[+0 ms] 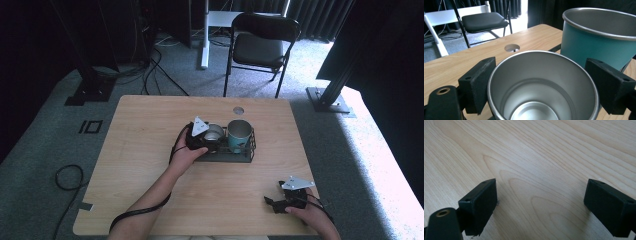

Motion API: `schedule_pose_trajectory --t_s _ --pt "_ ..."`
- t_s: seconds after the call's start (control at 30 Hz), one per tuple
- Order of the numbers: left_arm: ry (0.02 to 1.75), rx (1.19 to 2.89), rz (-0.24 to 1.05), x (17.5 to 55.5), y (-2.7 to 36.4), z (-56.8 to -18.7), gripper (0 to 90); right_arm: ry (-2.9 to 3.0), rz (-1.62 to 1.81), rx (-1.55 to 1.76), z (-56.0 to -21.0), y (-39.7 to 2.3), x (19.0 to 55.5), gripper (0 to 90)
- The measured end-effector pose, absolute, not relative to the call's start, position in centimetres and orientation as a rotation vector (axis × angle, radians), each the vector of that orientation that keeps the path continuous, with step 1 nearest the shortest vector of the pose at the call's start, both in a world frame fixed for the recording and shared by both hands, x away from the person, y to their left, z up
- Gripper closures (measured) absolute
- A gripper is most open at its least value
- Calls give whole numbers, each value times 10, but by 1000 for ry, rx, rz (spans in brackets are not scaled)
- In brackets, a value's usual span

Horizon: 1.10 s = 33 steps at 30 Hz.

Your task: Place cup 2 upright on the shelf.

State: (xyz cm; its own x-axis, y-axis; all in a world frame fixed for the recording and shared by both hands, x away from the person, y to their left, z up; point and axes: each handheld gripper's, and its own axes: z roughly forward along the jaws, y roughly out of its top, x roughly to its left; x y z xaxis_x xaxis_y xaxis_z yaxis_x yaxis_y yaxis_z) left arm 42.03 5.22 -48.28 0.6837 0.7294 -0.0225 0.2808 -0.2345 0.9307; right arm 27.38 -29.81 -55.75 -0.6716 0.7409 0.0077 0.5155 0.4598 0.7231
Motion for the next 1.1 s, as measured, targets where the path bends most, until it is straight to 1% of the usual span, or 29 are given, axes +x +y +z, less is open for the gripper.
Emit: schedule_pose_trajectory --t_s 0.07,0.1,0.17,0.33,0.7,1.1 --pt "809 1803 512 420 53 -481 99 2405 1032 1069 -558 -298 274 111" --pt "805 1797 491 420 54 -479 98 2404 1032 1069 -558 -298 274 111" --pt "800 1799 506 420 55 -477 72 2405 1032 1069 -558 -298 274 111" --pt "790 1793 496 417 57 -471 31 2405 1031 1069 -558 -298 274 111" --pt "807 1764 496 408 66 -457 31 2404 1031 1068 -558 -298 274 110" --pt "867 1708 517 404 91 -445 31 2404 1031 1068 -558 -298 274 111"
